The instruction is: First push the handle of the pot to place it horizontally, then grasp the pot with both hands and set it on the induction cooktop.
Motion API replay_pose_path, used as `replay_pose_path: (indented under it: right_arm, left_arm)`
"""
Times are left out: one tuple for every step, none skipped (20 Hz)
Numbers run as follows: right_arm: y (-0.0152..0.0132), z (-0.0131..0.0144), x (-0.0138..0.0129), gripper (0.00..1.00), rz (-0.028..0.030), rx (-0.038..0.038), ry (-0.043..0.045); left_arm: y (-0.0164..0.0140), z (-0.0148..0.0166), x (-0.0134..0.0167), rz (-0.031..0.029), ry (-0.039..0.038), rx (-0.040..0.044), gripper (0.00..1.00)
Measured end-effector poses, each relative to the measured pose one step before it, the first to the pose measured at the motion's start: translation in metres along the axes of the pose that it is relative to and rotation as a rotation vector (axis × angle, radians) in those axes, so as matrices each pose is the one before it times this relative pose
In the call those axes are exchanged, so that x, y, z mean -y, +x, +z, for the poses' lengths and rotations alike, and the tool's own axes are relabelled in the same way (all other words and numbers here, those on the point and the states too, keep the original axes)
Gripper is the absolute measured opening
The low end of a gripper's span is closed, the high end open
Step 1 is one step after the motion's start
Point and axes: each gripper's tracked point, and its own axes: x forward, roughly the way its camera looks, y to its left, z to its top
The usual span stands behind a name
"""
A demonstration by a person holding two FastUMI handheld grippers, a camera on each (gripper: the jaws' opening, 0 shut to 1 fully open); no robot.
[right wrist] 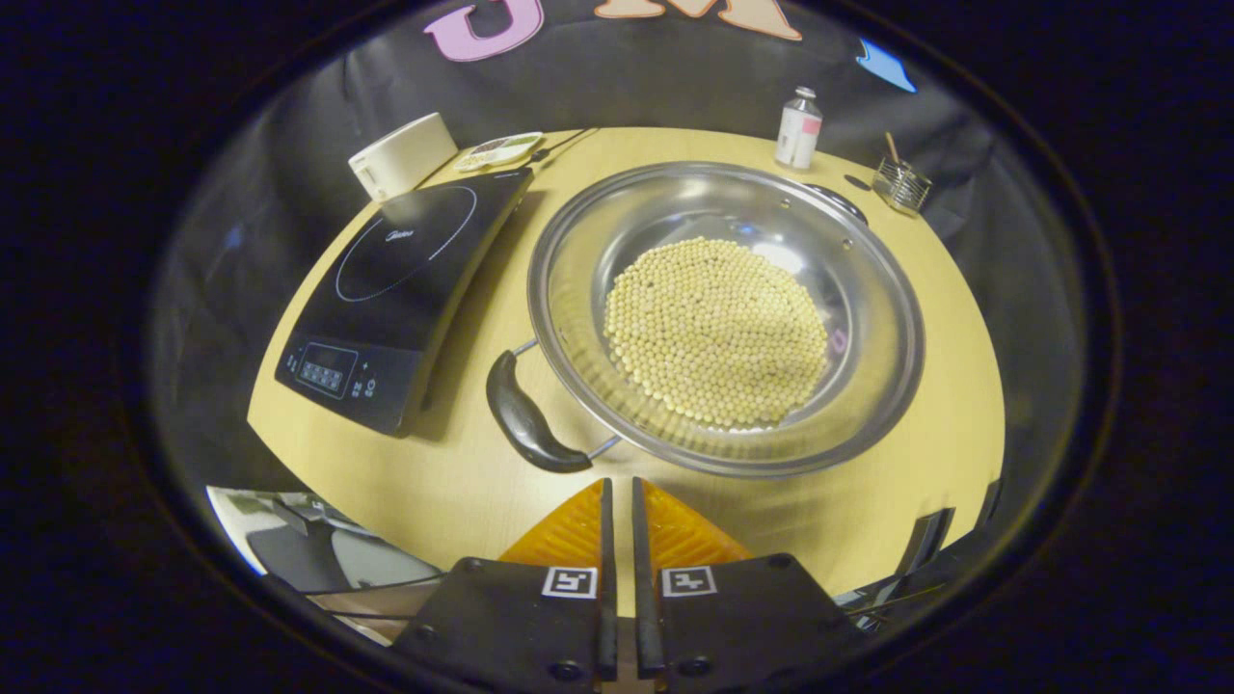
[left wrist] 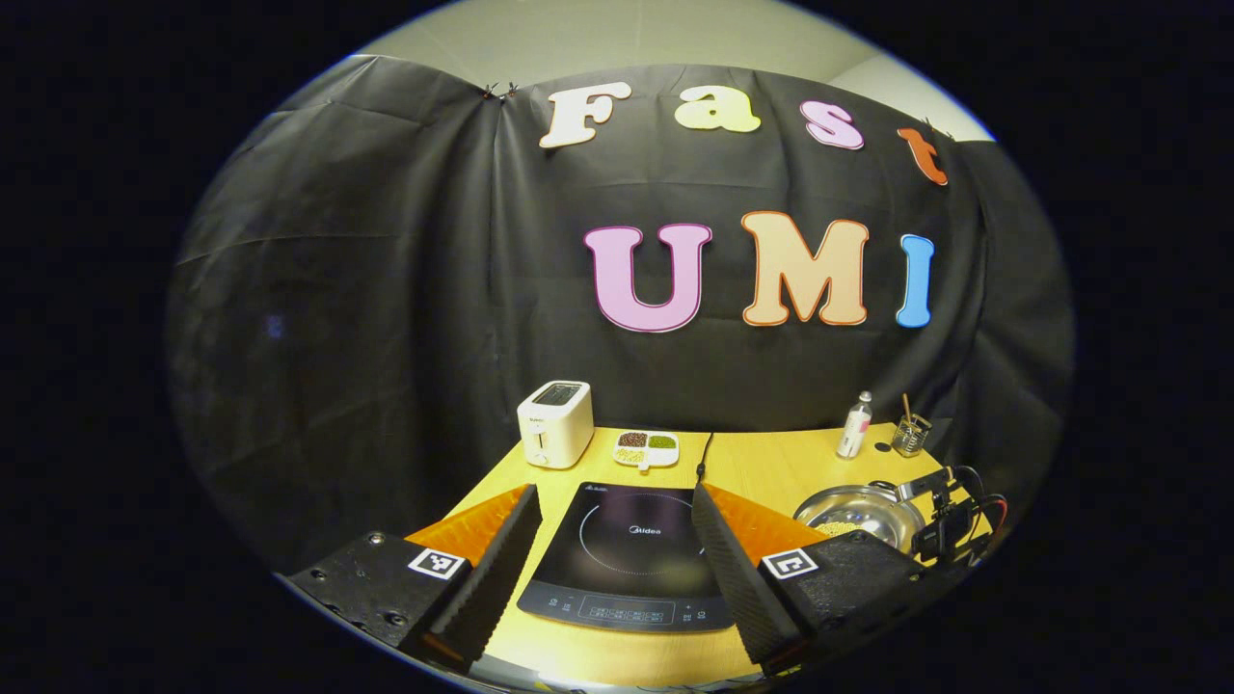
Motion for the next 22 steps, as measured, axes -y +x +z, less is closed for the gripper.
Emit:
replay_pose_path:
  right_arm:
    - [0.00266,0.00207,-0.0038,0.1,0.00564,-0.00577,0.01685]
    - [0.0025,-0.00105,-0.00318,0.1,0.00342,-0.01409,0.00767]
    - [0.0011,0.00199,-0.00373,0.1,0.00554,-0.00023,0.00823]
    - [0.00184,0.00152,-0.0043,0.09,0.00576,-0.00314,0.0055]
    - [0.00202,0.00081,-0.00435,0.01,0.00355,-0.00204,0.0063]
    - [0.00056,0.00197,-0.00363,0.17,0.00327,-0.00145,0.00915]
    - [0.00075,0.00183,-0.00275,0.09,0.00148,0.00253,0.01375]
    - [0.00156,0.00135,-0.00353,0.09,0.00293,0.00219,0.01285]
    - [0.00208,0.00127,-0.00251,0.09,0.00261,0.00024,0.0114]
    - [0.00224,0.00302,-0.00249,0.09,0.00529,-0.00078,0.01404]
    - [0.00134,0.00169,-0.00332,0.09,0.00688,-0.00183,0.01958]
    - [0.002,0.00309,-0.00392,0.09,0.00862,-0.00034,0.02316]
    - [0.00197,0.00315,-0.00402,0.09,0.0065,0.00275,0.01949]
    - [0.00142,0.00481,-0.00305,0.09,0.00359,0.00433,0.01358]
    - [0.00355,0.00211,-0.00399,0.09,0.00161,0.00498,0.01307]
    - [0.0028,0.00366,-0.0034,0.09,0.00019,0.00369,0.01424]
    - [0.0017,0.00164,-0.00252,0.09,-0.00121,0.00247,0.01473]
    - [0.00214,0.00267,-0.0029,0.09,-0.00005,0.00114,0.01562]
    - [0.00172,0.00269,-0.0027,0.09,-0.00162,0.00084,0.02004]
    - [0.00191,0.00343,-0.00243,0.09,-0.00216,0.0021,0.02023]
    - [0.00261,0.00307,-0.00272,0.09,-0.00309,0.00244,0.0209]
    - [0.00176,0.00444,-0.00348,0.09,-0.00194,0.00372,0.02081]
  left_arm:
    - [0.00078,-0.00052,0.00012,-0.00065,0.00219,-0.00579,0.96]
    - [-0.00024,-0.00216,-0.00137,-0.00002,0.00311,-0.00335,0.96]
    - [0.00063,-0.00096,-0.0005,-0.00068,0.00264,-0.0022,0.96]
    - [-0.00034,-0.00089,-0.00068,-0.00221,0.0011,-0.00215,0.94]
    - [0.00062,-0.00042,0.00046,-0.00328,-0.00063,-0.00304,0.94]
    - [-0.00023,-0.00232,0.00088,-0.00437,-0.00133,-0.0038,0.94]
    - [0.00024,-0.00111,0.00094,-0.00242,-0.00158,-0.00472,0.96]
    - [-0.00038,-0.0022,0.00018,-0.00157,-0.00325,-0.00426,0.96]
    - [-0.00054,-0.00121,0.00152,-0.00458,-0.00452,-0.0034,0.96]
    - [-0.00102,-0.00142,0.00137,-0.005,-0.00464,-0.00335,0.96]
    - [-0.00033,-0.0003,0.00169,-0.0053,-0.00442,-0.00082,0.94]
    - [-0.00123,-0.00257,0.00158,-0.00418,-0.0033,-0.0018,0.94]
    - [-0.00049,-0.00165,0.00039,-0.00395,-0.00267,-0.00164,0.96]
    - [-0.0004,-0.0015,0.0009,-0.00316,-0.00232,-0.00161,0.96]
    - [0.00091,-0.00015,0.00024,-0.00042,-0.00318,-0.00074,0.96]
    - [-0.00044,-0.00206,-0.0001,0.00106,-0.00509,-0.00377,0.96]
    - [0.00002,-0.00109,0.00025,0.0012,-0.00574,-0.00249,0.96]
    - [-0.00007,-0.0012,0.00042,0.00091,-0.00574,-0.00198,0.96]
    - [0.00041,0.00016,0.00053,0.00003,-0.0045,-0.00169,0.96]
    - [0.00016,-0.00166,0.0001,-0.00045,-0.00232,-0.00171,0.96]
    - [0.00019,-0.00207,-0.00011,-0.00103,0.00141,-0.00644,0.96]
    - [-0.0002,-0.00292,-0.00145,-0.00015,0.00375,-0.00612,0.96]
